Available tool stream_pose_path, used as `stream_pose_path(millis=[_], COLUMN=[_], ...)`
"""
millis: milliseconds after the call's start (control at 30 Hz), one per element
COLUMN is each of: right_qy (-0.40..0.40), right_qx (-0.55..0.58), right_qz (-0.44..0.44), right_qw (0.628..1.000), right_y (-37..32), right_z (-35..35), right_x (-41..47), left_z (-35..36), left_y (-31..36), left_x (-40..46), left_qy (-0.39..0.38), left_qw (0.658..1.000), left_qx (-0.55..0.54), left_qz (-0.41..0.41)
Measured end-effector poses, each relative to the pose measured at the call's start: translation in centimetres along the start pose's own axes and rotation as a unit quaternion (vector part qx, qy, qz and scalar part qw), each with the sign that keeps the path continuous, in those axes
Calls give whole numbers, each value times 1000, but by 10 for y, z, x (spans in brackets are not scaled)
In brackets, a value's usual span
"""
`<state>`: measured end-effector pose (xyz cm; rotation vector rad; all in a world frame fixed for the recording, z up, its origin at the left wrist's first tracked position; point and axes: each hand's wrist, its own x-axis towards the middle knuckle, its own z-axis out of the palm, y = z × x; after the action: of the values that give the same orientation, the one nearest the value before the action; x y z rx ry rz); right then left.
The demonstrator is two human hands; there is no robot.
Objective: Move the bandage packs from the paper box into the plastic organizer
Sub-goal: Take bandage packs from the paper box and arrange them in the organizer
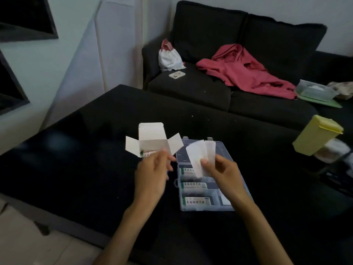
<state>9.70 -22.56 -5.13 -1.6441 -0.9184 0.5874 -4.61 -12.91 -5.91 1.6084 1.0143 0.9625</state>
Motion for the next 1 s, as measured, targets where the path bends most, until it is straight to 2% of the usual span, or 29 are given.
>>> stream_pose_path(millis=[67, 133, 200, 267, 367, 433, 500, 633, 767, 900, 1000], right_qy=[-2, -17, -24, -23, 12, 19, 3, -27, -78, -161, -155], right_qx=[-32, -32, -42, -86, -199, -253, -309, -355, -382, -348, -281], right_qz=[-10, 8, 19, 6, -104, -183, -226, -249, -212, -124, -82], right_qw=[999, 999, 999, 996, 974, 950, 924, 900, 896, 915, 944], right_y=[10, 17, 24, 30, 36, 40, 43, 43, 42, 44, 41], right_z=[-11, -16, -24, -26, -20, -14, -9, -7, -9, -13, -14], right_x=[-6, -6, -5, -4, -8, -9, -9, -8, -8, -9, -10], left_z=[14, 19, 23, 23, 21, 24, 25, 27, 30, 33, 34], left_y=[-1, 2, 4, 2, -5, -6, -5, -5, -9, -13, -15], left_x=[-4, -2, 2, 3, 5, 4, 5, 5, 2, 1, 2], left_qy=[-140, -217, -247, -264, -294, -310, -317, -305, -306, -277, -257], left_qw=[984, 956, 931, 917, 902, 886, 870, 879, 889, 909, 910], left_qx=[0, -25, -78, -98, -104, -137, -181, -207, -174, -129, -159], left_qz=[-110, -195, -257, -284, -298, -316, -332, -303, -293, -283, -284])
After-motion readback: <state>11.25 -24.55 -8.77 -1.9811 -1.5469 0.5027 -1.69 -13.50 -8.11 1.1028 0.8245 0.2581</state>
